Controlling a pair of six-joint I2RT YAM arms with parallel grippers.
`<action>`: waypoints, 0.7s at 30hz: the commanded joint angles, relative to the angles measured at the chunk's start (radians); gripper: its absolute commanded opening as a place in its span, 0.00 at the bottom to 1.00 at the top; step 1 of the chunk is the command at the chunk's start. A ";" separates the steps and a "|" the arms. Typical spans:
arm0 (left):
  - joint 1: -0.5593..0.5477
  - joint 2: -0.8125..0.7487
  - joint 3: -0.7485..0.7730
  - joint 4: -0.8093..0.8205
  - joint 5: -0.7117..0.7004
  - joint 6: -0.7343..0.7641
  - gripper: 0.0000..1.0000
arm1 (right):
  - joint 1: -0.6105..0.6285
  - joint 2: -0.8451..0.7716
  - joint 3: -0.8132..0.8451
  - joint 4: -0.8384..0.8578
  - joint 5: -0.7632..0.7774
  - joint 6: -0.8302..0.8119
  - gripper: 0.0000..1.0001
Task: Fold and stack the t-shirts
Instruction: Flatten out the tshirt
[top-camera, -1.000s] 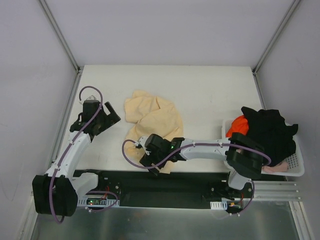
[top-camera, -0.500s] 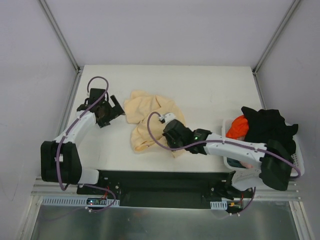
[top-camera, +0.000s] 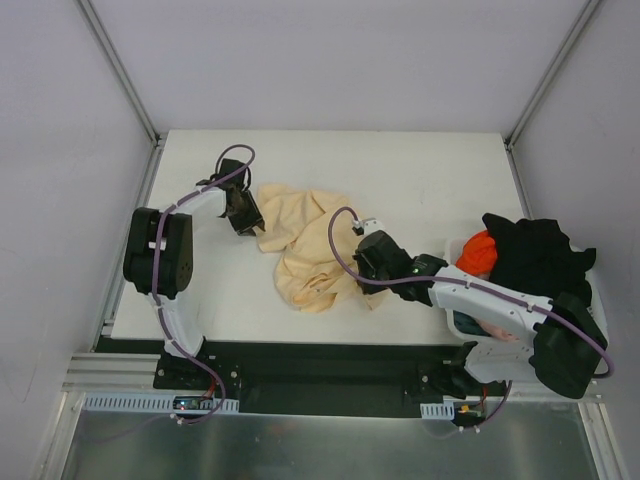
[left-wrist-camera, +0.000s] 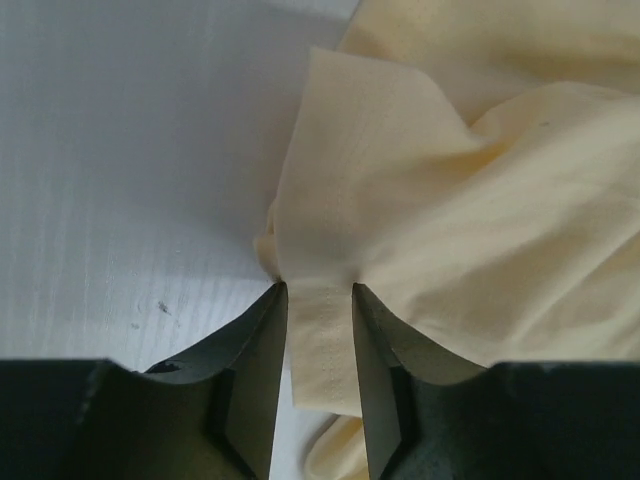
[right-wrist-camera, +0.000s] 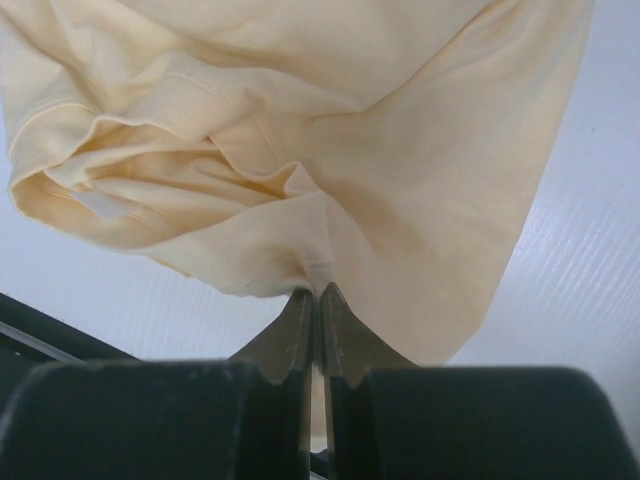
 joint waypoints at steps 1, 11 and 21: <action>-0.001 0.035 0.047 -0.015 -0.004 0.004 0.31 | -0.009 -0.003 0.005 0.006 -0.001 0.034 0.01; -0.003 0.046 0.051 -0.014 -0.077 0.006 0.00 | -0.023 -0.036 0.042 -0.038 0.044 0.006 0.01; -0.016 -0.372 -0.139 0.100 -0.211 0.010 0.00 | -0.026 -0.155 0.046 -0.067 0.142 -0.020 0.01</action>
